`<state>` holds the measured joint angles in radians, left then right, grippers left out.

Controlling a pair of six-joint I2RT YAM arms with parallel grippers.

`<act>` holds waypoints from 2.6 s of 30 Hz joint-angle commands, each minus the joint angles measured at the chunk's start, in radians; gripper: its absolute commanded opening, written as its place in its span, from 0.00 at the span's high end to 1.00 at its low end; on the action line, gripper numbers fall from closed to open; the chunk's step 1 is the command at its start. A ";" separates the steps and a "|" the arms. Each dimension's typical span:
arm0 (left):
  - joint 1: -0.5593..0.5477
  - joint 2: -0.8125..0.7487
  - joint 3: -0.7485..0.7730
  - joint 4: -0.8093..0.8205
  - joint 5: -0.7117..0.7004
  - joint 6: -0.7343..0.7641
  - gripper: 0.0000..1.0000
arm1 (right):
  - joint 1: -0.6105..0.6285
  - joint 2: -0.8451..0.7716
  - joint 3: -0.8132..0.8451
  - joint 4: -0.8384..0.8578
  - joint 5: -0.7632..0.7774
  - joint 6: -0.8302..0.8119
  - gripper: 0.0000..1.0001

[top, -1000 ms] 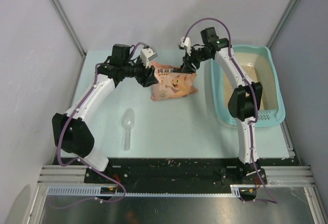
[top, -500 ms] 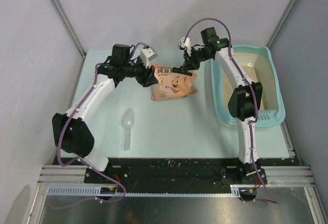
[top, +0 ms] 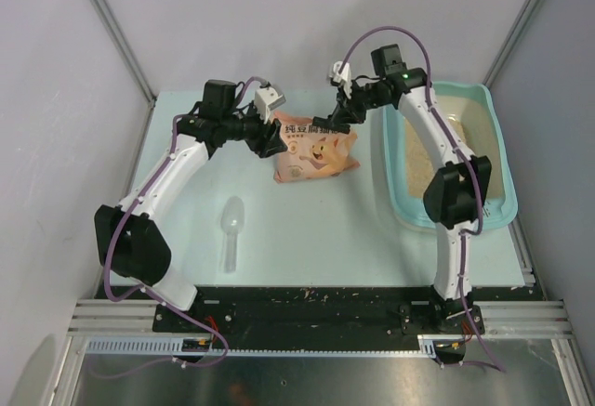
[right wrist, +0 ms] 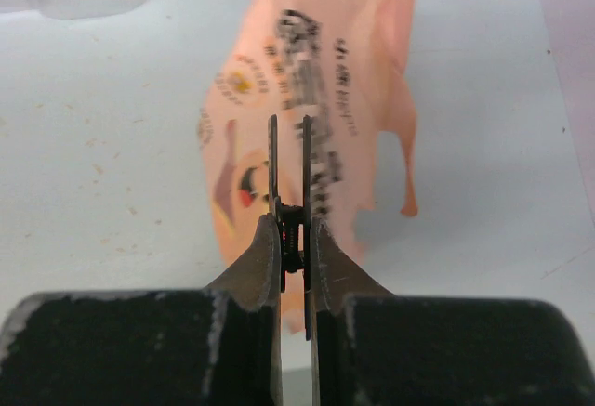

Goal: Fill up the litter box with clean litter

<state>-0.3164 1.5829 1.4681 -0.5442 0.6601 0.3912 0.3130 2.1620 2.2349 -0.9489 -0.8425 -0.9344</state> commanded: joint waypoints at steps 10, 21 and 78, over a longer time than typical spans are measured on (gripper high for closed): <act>0.002 -0.034 -0.035 0.012 -0.063 -0.037 0.37 | 0.109 -0.442 -0.753 -0.022 -0.073 0.002 1.00; 0.004 -0.046 -0.106 0.010 -0.005 -0.069 0.38 | 0.164 -0.277 -0.928 -0.030 -0.214 0.043 0.98; 0.157 0.669 0.431 0.429 0.211 -0.960 0.21 | 0.049 -0.547 -0.551 0.424 0.692 0.738 0.07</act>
<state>-0.1352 2.2478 1.8290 -0.2798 0.7319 -0.4767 0.3645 1.6497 1.7023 -0.5739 -0.2176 -0.1879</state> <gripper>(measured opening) 0.847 0.927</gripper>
